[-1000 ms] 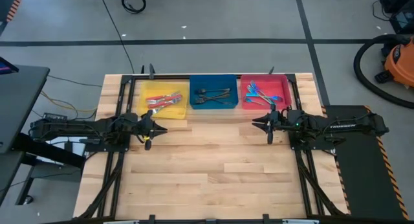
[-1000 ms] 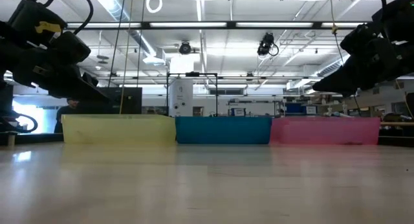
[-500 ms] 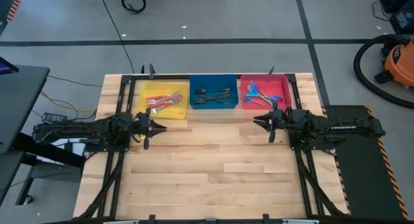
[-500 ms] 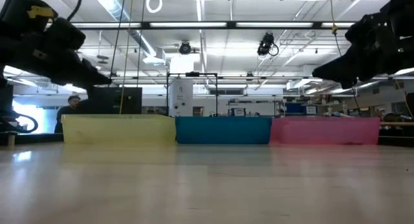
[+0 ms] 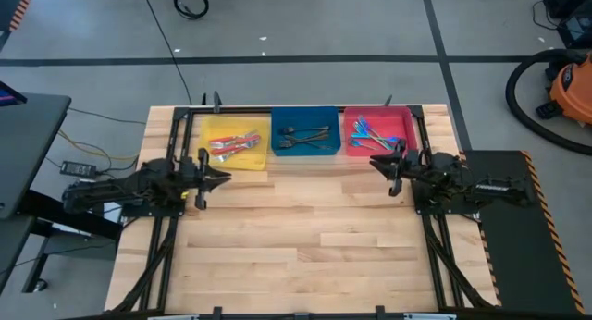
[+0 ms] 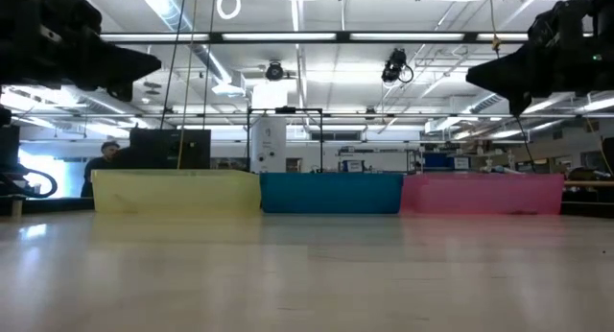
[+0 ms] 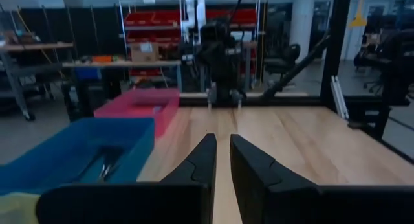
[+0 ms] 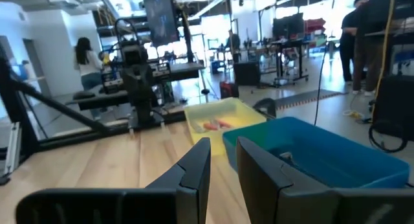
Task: Sort silverware by color (type)
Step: Return to Home Position
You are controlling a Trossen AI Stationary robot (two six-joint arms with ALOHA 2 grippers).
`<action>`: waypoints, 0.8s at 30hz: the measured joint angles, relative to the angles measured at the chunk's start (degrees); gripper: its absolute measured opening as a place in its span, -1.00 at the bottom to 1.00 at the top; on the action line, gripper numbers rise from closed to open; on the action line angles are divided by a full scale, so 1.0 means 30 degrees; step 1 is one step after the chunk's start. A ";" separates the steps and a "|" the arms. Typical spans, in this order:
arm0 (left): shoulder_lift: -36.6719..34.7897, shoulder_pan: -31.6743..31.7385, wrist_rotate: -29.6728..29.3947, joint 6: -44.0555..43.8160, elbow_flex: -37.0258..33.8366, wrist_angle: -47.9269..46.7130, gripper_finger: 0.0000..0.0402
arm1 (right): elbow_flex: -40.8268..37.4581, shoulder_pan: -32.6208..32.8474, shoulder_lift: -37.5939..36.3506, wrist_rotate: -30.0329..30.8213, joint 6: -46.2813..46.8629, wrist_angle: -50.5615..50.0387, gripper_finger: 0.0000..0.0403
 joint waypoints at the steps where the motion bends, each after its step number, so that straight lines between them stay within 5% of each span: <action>1: -0.0296 0.0000 -0.0008 0.0000 0.0000 -0.0024 -0.78 | 0.0000 -0.0079 -0.0007 0.0000 0.0000 0.0061 -0.59; 24: -0.0265 0.1413 -0.0028 0.0000 -0.0007 0.0431 -0.78 | 0.0000 -0.0465 0.0073 -0.0007 0.0000 0.0064 -0.59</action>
